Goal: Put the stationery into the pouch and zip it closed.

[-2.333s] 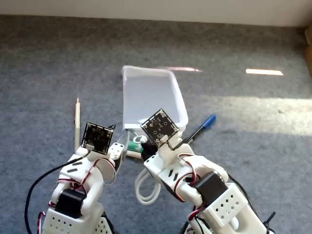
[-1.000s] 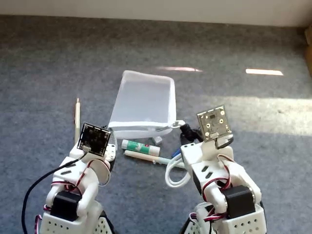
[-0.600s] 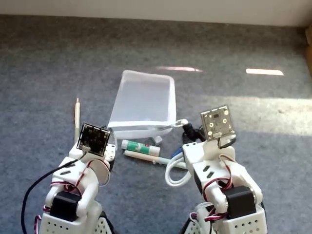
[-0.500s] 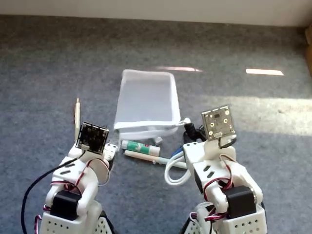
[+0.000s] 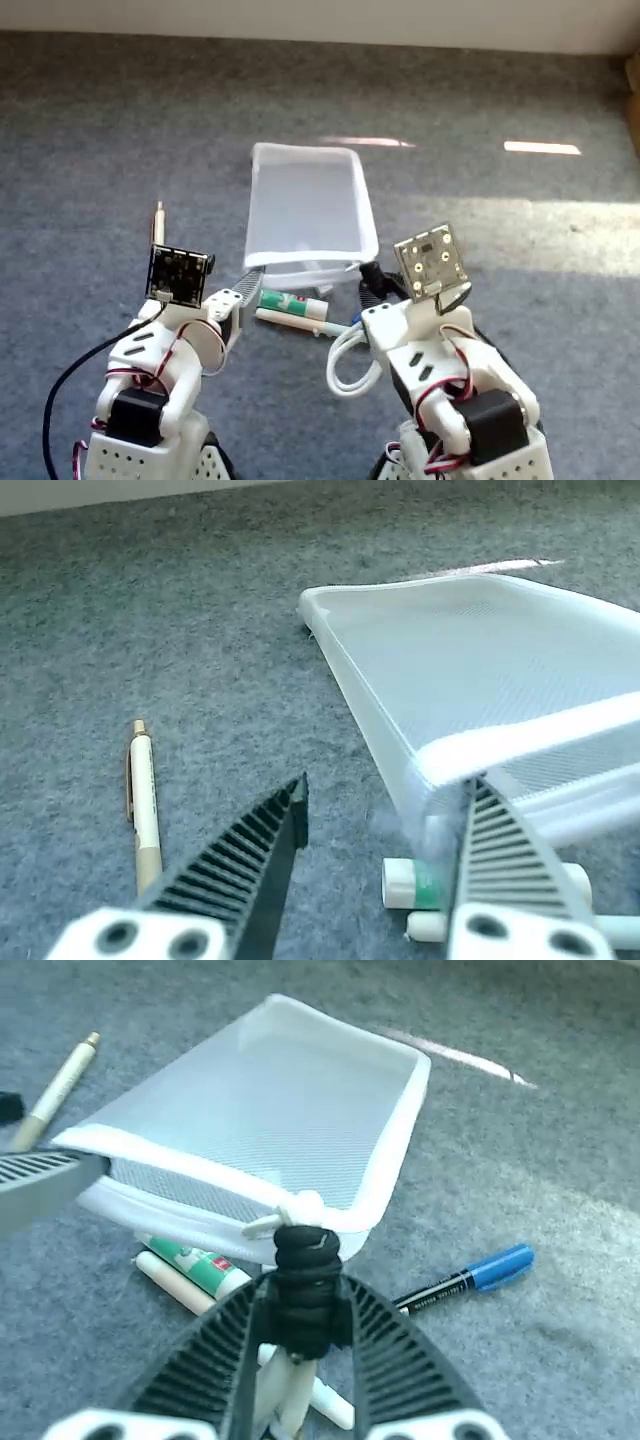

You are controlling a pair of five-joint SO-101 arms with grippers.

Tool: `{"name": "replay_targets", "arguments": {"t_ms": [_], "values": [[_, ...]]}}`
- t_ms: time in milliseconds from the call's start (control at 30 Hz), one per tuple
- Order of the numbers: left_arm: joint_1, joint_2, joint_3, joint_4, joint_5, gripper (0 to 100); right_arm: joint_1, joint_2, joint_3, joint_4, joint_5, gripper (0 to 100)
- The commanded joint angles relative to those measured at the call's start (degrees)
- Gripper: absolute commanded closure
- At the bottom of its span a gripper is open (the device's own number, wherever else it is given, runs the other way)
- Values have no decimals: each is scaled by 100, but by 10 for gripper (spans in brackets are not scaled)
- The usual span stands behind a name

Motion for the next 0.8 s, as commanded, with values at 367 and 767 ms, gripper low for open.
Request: {"name": "replay_targets", "arguments": {"t_ms": [367, 767], "values": [[-136, -40, 48, -237, 62, 769, -541, -514, -444, 268, -18, 991], [-119, -40, 31, -642, -431, 992, -541, -514, -391, 268, -18, 991]]}}
